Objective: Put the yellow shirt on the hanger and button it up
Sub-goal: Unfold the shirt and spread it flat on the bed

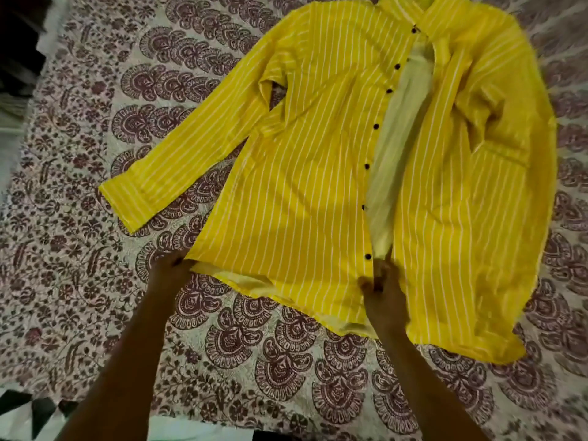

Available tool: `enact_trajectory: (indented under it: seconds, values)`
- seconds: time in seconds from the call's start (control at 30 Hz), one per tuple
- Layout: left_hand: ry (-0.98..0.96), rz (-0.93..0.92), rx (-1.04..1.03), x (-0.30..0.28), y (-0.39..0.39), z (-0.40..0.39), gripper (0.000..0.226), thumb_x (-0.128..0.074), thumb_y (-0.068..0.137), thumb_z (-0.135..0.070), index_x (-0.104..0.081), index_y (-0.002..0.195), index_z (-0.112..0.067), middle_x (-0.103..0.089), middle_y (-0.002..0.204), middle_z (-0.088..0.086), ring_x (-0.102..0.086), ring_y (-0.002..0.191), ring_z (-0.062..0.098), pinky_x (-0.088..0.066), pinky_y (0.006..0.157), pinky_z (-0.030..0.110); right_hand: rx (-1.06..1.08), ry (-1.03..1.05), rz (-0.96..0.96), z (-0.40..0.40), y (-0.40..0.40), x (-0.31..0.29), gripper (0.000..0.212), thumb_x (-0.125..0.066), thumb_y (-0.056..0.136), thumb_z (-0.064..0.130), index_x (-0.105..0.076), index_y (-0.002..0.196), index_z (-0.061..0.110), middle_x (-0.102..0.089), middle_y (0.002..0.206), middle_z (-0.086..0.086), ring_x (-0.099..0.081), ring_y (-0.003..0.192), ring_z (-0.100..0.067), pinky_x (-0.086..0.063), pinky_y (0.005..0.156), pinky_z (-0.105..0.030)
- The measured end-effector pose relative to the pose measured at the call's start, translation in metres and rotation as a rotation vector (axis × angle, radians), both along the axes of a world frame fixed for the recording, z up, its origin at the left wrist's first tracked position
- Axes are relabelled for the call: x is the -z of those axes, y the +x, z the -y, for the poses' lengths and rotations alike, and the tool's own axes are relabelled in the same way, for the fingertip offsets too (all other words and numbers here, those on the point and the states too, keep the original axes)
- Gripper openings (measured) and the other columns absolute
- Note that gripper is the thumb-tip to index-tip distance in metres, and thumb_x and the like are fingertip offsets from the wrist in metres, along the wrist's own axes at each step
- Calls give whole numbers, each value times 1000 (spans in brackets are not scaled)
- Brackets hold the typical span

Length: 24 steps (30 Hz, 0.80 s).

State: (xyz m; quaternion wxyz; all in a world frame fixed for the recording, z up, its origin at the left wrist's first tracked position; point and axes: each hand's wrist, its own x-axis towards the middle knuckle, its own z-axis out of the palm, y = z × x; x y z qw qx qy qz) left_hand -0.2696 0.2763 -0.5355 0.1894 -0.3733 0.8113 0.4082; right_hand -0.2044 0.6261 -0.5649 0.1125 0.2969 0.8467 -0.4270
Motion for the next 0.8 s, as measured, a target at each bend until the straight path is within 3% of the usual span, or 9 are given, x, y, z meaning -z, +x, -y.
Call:
enact_trajectory:
  seconds: [0.1,0.17,0.23,0.3,0.43,0.5,0.6,0.7,0.8]
  values:
    - [56,13,-83,8,8,-1,13,-58,86,-3,-61,73,-8,-65,59,10,-54,43,14,-43,53,29,-324,15,-66,0,16,0,66,-71,79,28,-41,136,14,-51,128,-18,-63,93,-22,-50,67,-32]
    - [-268,-37,23,6,13,-7,10,-62,82,-5,-59,82,-14,-68,92,19,-63,73,29,-50,71,40,-439,174,-104,2,25,-1,74,-75,74,34,-40,137,18,-31,147,-16,-53,114,-21,-51,76,-36]
    - [-529,-120,201,0,16,-14,35,-62,78,-3,-52,110,-12,-54,119,23,-56,98,39,-49,78,48,-533,403,-155,2,37,-3,75,-58,74,57,-41,137,19,-47,134,-14,-52,116,-29,-50,82,-41]
    - [-642,-277,509,0,15,-17,53,-67,73,1,-47,121,-10,-47,124,24,-51,105,40,-48,80,51,-709,590,-133,-2,52,0,84,-36,71,75,-39,138,24,-50,134,-13,-44,120,-30,-44,91,-46]
    - [-678,-353,1074,10,16,-35,57,-66,68,4,-54,119,-17,-50,126,19,-53,107,39,-47,86,57,-867,712,-86,-6,62,4,66,-34,80,63,-45,135,29,-46,140,-12,-43,122,-32,-40,96,-49]
    - [-686,-296,1055,12,13,-38,53,-63,68,6,-56,116,-18,-50,126,18,-55,106,40,-49,82,57,-864,731,-120,0,54,0,51,-55,79,49,-54,126,28,-55,130,-10,-56,110,-31,-48,86,-46]
    - [-658,-256,977,5,-1,-34,46,-61,71,6,-61,112,-13,-53,125,16,-62,91,40,-53,67,51,-945,707,-172,4,34,-5,60,-86,50,15,-67,106,24,-68,103,-5,-68,81,-25,-54,59,-32]
    - [-591,-280,1016,2,-13,-20,31,-60,76,3,-64,105,-7,-56,122,14,-65,77,39,-54,62,45,-1037,604,-210,-4,22,-6,70,-84,30,0,-71,96,17,-69,90,-7,-69,69,-23,-50,40,-25]
    - [-491,-338,1059,1,-5,-10,24,-66,68,9,-65,90,-2,-59,109,18,-65,63,36,-56,52,40,-1060,522,-215,-10,23,-8,49,-79,39,9,-70,86,16,-66,83,-5,-68,65,-22,-53,44,-28]
